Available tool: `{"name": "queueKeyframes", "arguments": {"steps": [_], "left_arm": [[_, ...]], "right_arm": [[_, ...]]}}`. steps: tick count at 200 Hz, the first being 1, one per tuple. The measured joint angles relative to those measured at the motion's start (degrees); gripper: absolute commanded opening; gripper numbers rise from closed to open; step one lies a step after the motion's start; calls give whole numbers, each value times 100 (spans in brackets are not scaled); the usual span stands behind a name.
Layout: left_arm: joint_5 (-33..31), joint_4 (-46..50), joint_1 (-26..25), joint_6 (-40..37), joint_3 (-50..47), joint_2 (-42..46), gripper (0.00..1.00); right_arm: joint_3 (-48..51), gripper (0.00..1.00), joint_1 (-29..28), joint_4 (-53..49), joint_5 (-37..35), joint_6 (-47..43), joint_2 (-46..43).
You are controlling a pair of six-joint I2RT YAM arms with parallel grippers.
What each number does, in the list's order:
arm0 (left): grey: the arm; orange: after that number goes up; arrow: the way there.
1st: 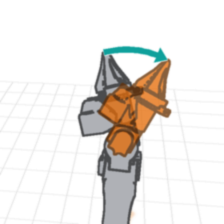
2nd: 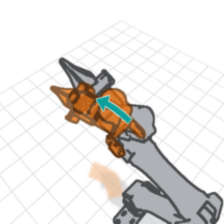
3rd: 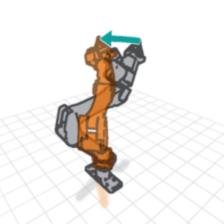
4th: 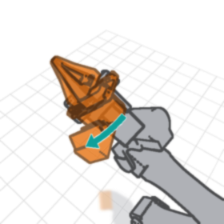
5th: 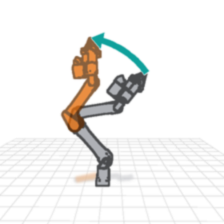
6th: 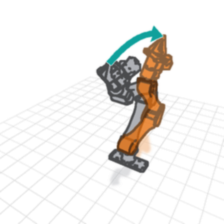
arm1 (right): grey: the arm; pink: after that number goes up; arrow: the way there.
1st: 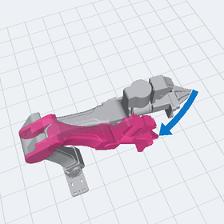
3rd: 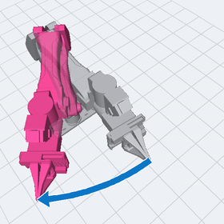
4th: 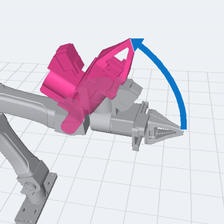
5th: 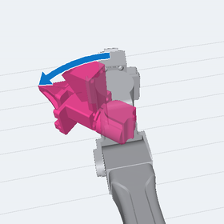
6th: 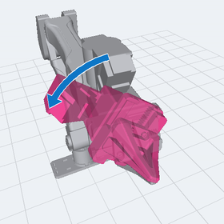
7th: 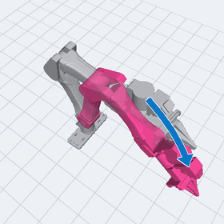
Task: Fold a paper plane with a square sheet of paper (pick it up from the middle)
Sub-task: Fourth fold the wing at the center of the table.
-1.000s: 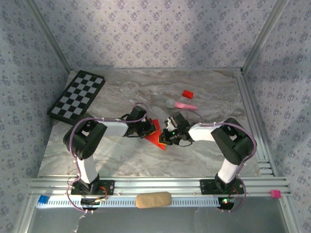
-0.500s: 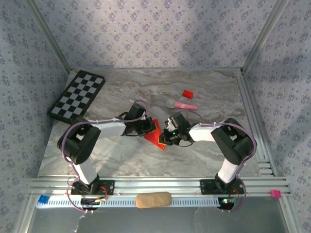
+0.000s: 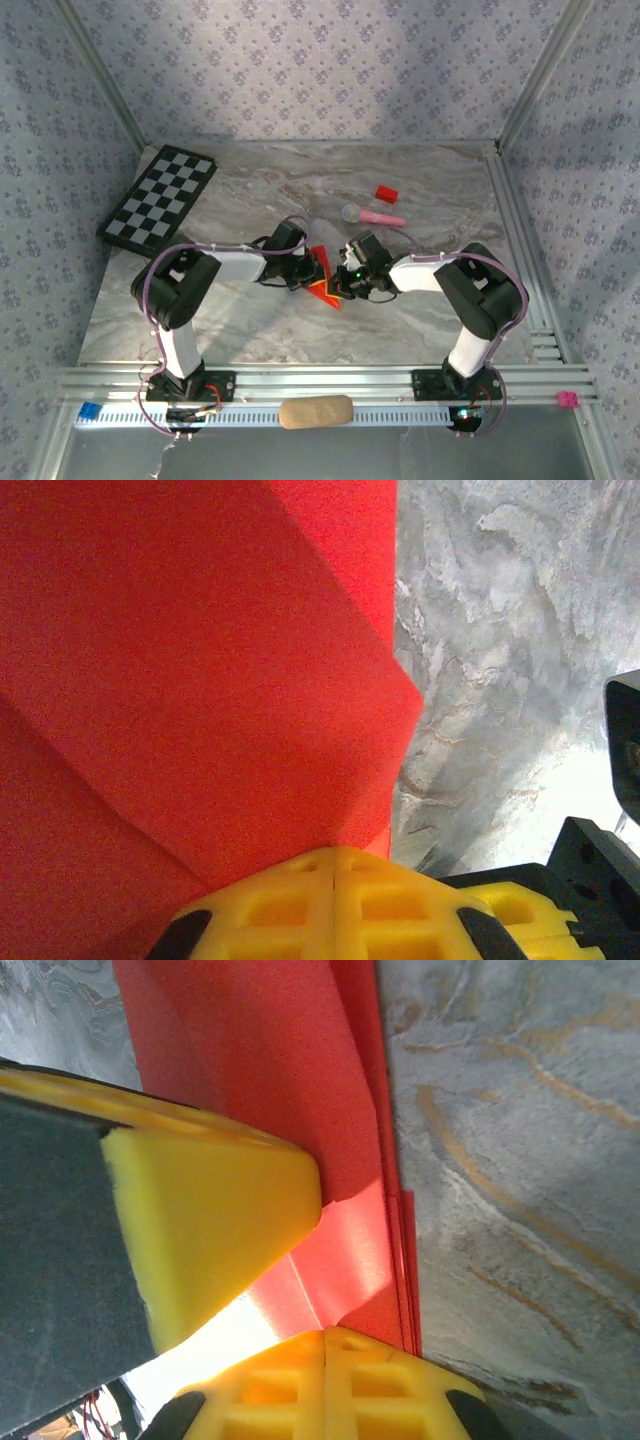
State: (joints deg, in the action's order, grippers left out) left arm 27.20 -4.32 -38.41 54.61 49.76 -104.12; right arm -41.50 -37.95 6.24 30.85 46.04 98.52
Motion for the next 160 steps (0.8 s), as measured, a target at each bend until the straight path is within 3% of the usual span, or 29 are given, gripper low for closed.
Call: {"name": "queueKeyframes", "arguments": {"steps": [160], "left_arm": [[404, 544, 1038, -664, 619, -411, 6]], "right_arm": [[0, 0, 0, 33, -70, -92, 0]]}}
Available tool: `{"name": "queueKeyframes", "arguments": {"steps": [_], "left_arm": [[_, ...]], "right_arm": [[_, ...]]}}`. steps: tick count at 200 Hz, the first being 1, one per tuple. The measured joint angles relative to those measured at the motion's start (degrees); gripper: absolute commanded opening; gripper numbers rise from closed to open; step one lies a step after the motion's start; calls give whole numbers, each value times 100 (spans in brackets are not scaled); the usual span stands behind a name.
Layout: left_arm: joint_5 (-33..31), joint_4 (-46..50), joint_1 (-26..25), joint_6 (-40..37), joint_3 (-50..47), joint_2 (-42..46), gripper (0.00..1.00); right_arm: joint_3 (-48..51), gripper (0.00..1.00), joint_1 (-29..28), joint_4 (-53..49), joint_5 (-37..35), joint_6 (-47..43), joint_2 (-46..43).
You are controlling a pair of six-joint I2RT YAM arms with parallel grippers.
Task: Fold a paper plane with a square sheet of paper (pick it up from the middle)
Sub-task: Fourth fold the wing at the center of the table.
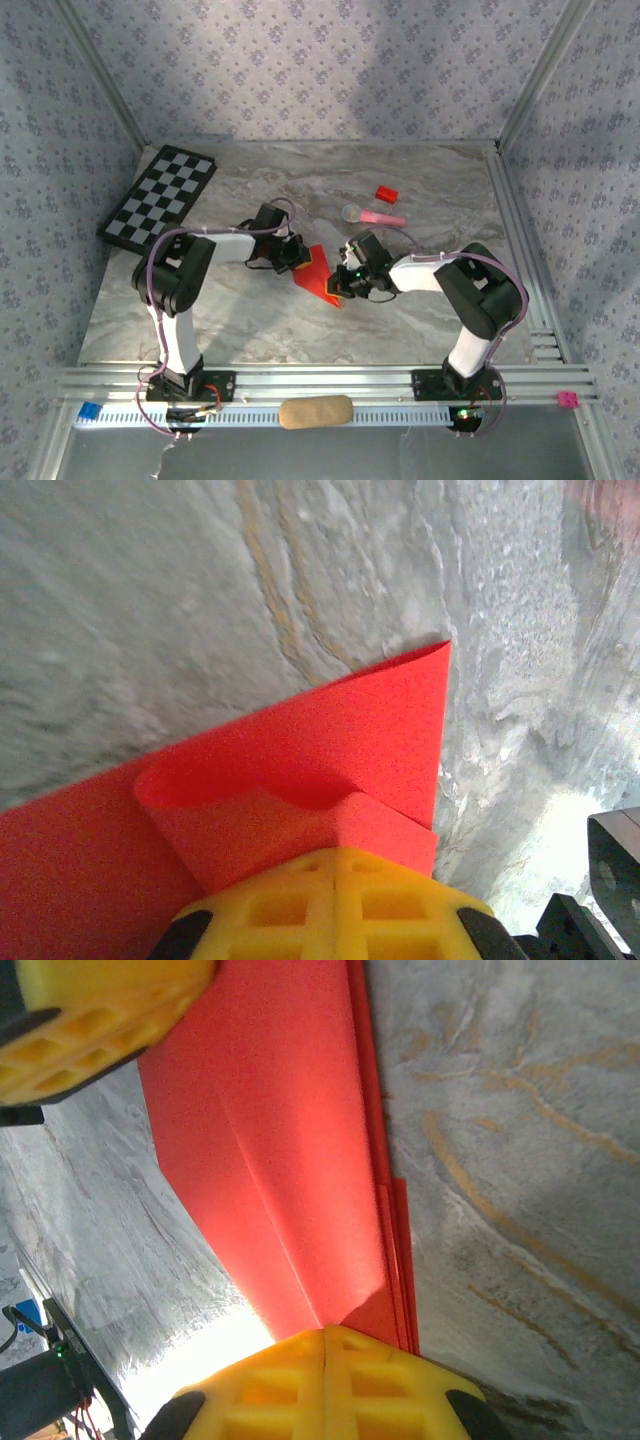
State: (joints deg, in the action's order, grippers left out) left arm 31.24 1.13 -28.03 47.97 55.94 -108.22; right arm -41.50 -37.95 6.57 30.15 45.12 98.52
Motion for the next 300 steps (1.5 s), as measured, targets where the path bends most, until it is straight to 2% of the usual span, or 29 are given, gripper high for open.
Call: {"name": "queueKeyframes", "arguments": {"steps": [114, 221, 248, 300], "left_arm": [[192, 310, 850, -452, 546, -365, 6], [-584, 916, 1032, -800, 909, -166, 12], [-664, 981, 802, -807, 909, 337, 12], [-496, 660, -293, -715, 487, 678, 10]], "right_arm": [[4, 0, 0, 39, -39, -61, 0], [11, 0, 0, -57, 111, -101, -7], [9, 0, 0, -61, 111, -101, -7], [9, 0, 0, -96, 111, -98, -17]]}}
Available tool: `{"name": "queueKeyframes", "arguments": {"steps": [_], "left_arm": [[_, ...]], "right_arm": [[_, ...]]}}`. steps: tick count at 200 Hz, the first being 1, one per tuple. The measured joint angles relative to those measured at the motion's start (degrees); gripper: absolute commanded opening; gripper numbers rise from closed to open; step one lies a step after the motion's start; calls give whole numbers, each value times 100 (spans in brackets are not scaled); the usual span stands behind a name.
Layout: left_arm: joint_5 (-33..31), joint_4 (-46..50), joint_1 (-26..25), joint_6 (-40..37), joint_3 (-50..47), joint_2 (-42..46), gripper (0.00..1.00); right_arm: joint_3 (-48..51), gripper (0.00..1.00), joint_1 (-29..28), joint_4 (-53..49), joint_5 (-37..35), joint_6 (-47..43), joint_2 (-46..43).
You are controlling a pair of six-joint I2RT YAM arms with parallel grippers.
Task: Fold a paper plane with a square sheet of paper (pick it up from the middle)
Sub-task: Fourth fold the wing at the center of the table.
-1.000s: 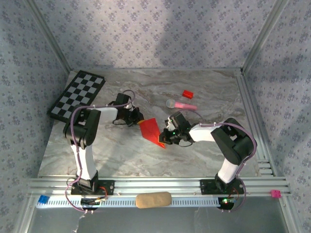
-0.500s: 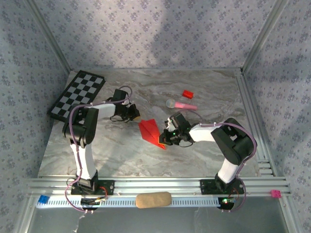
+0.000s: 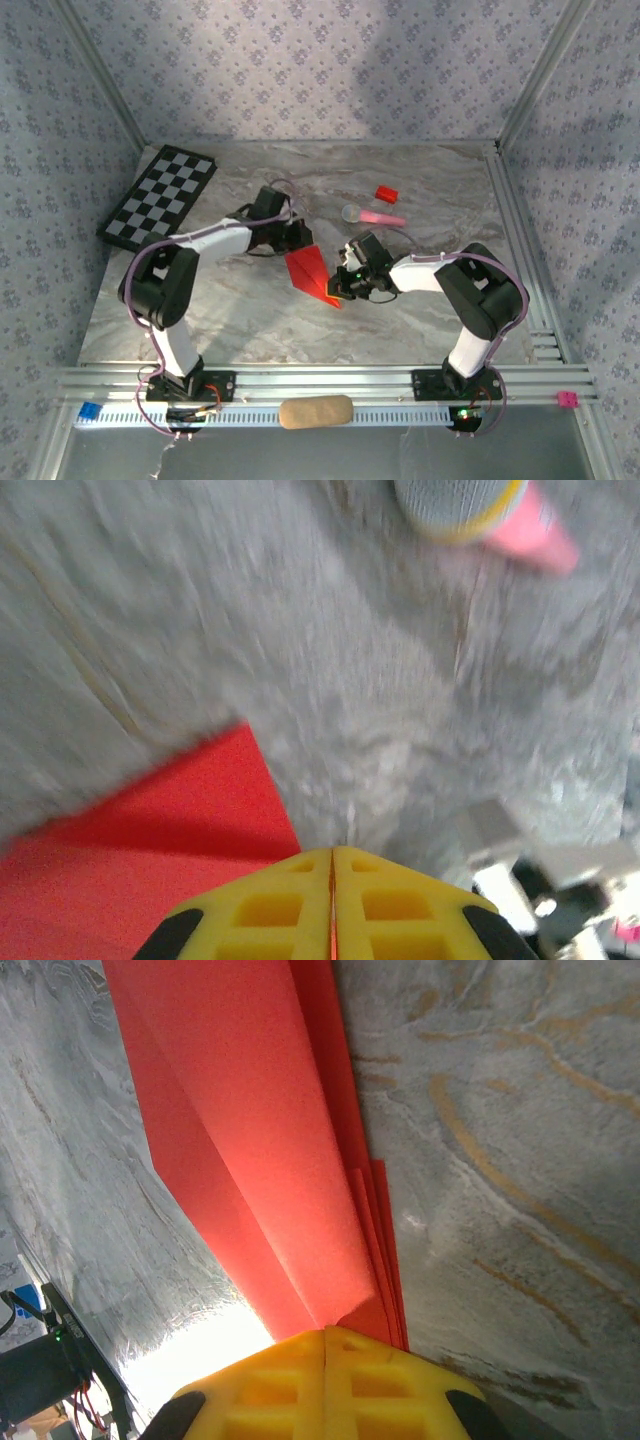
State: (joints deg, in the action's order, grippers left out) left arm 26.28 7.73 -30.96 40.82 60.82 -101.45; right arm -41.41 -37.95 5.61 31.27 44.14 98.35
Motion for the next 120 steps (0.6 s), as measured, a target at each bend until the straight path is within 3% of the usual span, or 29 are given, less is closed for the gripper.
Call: {"name": "queueKeyframes", "arguments": {"steps": [54, 120], "left_arm": [[92, -387, -170, 219, -680, -238, 9], [-61, -437, -184, 192, -697, -356, 4]], "right_arm": [[0, 0, 0, -22, 0, 2, -9], [20, 0, -22, -308, -149, -2, -192]]}}
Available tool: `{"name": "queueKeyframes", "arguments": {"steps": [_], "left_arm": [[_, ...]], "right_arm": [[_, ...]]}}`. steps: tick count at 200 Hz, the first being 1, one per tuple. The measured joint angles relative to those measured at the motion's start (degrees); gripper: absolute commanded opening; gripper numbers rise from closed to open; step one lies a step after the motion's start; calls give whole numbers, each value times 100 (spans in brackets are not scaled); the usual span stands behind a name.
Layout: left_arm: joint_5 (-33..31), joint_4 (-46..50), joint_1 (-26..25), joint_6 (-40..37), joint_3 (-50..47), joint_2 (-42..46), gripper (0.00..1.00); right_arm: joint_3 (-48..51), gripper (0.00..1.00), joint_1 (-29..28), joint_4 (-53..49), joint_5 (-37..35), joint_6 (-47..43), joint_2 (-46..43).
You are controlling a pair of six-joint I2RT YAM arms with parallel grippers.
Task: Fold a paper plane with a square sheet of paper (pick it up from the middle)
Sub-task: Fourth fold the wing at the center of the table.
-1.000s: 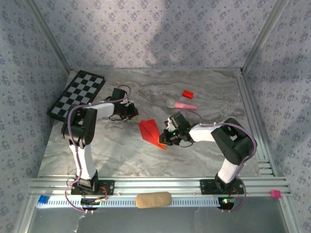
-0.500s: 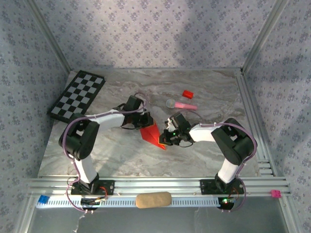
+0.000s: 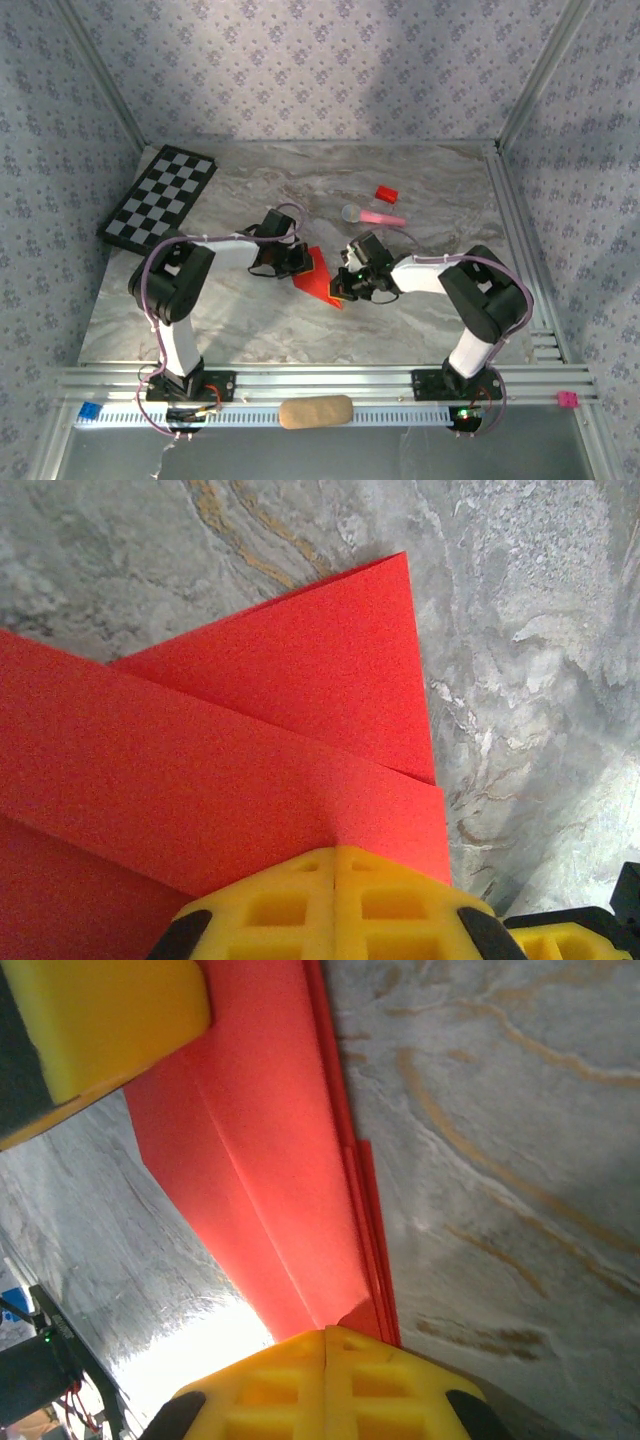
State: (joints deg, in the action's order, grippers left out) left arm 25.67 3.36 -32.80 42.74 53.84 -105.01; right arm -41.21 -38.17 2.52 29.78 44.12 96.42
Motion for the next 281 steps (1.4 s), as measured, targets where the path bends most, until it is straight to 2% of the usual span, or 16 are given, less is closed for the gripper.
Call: {"name": "queueKeyframes", "arguments": {"steps": [98, 153, 183, 209, 236, 281], "left_arm": [[-2, 2, 0, -26, 0, -2, 4], [2, -28, 4, -31, 0, -7, 4], [0, -42, 4, -74, 0, -9, 4], [0, -42, 4, -76, 0, -11, 4], [0, -42, 4, -85, 0, -11, 4], [0, -42, 4, -98, 0, -11, 4]], "right_arm": [[636, 0, -44, 105, -109, -175, -549], [651, 0, -87, -820, -229, -313, -1001], [315, 0, -96, -1010, -197, -328, -1091], [-212, 0, -96, -916, -140, -328, -874], [-627, 0, -160, -662, -37, -323, -256], [-682, 0, -210, -599, -4, -328, 400]]}}
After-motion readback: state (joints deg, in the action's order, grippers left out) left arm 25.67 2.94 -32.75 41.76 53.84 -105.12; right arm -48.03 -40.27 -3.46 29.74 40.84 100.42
